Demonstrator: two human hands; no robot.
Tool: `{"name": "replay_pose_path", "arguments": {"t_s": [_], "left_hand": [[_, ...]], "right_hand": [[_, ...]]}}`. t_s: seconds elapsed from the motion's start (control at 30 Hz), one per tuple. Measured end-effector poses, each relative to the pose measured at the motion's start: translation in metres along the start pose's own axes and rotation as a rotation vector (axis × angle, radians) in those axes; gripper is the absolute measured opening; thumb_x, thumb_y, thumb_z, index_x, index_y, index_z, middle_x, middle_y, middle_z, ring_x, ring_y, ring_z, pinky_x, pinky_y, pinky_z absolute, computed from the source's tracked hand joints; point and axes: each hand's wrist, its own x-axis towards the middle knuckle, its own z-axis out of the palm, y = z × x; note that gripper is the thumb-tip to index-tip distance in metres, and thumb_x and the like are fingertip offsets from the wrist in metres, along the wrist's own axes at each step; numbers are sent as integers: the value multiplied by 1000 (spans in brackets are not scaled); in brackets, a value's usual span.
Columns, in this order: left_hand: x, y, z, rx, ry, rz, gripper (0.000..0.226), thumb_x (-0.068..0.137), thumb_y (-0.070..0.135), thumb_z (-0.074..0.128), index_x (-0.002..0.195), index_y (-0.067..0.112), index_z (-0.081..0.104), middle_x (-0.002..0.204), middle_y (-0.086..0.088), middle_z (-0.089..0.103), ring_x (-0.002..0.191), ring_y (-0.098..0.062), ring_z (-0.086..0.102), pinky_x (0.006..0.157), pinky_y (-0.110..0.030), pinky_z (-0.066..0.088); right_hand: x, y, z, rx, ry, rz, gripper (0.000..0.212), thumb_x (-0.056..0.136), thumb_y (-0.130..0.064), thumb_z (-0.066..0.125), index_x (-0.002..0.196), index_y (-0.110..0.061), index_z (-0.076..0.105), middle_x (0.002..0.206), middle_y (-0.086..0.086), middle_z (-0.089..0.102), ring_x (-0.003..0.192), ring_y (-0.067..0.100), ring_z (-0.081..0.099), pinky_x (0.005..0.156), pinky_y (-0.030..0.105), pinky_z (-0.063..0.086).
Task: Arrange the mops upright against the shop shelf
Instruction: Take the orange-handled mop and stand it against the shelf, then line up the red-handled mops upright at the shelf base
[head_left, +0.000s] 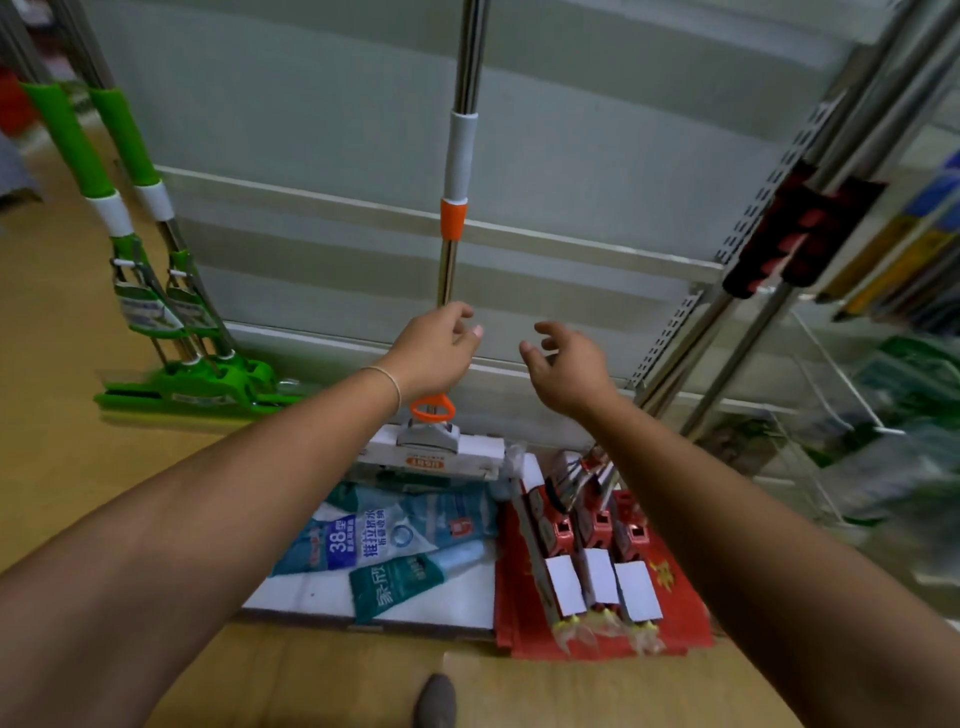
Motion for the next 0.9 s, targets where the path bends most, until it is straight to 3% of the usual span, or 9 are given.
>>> {"name": "replay_pose_path", "arguments": {"t_s": [0.33, 0.53, 0.6, 0.73, 0.9], "left_hand": [[-14, 69, 27, 68, -14, 145, 38, 99, 29, 49, 133, 12, 50, 116, -7, 62, 107, -24, 58, 96, -34, 46], [-4, 129, 78, 64, -8, 186, 37, 97, 27, 51, 131, 13, 52, 118, -6, 63, 107, -22, 59, 97, -33, 46], [0, 147, 102, 65, 1, 190, 33, 97, 26, 52, 127, 13, 56, 116, -6, 64, 106, -22, 60, 94, -30, 46], [4, 174, 154, 125, -38, 184, 24, 96, 23, 52, 114, 13, 65, 108, -6, 68, 98, -20, 61, 81, -23, 41], [5, 187, 207, 103, -81, 80, 29, 97, 21, 50, 125, 16, 58, 113, -2, 64, 98, -15, 58, 83, -25, 43]], "right_hand": [[-38, 30, -65, 31, 118, 18, 51, 97, -40, 56, 141, -16, 49, 134, 12, 59, 114, 25, 62, 97, 45, 53], [-39, 75, -120, 3, 183, -28, 49, 95, -40, 57, 137, -16, 54, 127, 11, 65, 108, 24, 66, 95, 36, 52], [-40, 94, -137, 11, 183, -54, 47, 95, -38, 58, 136, -14, 55, 122, 11, 67, 109, 24, 66, 94, 33, 51], [-41, 138, -163, 1, 141, -81, 45, 96, -37, 57, 135, -15, 56, 126, 10, 66, 108, 23, 66, 95, 40, 53], [-44, 193, -180, 38, 62, -28, 43, 97, -36, 57, 135, -16, 55, 126, 6, 64, 110, 19, 63, 88, 32, 54]]}}
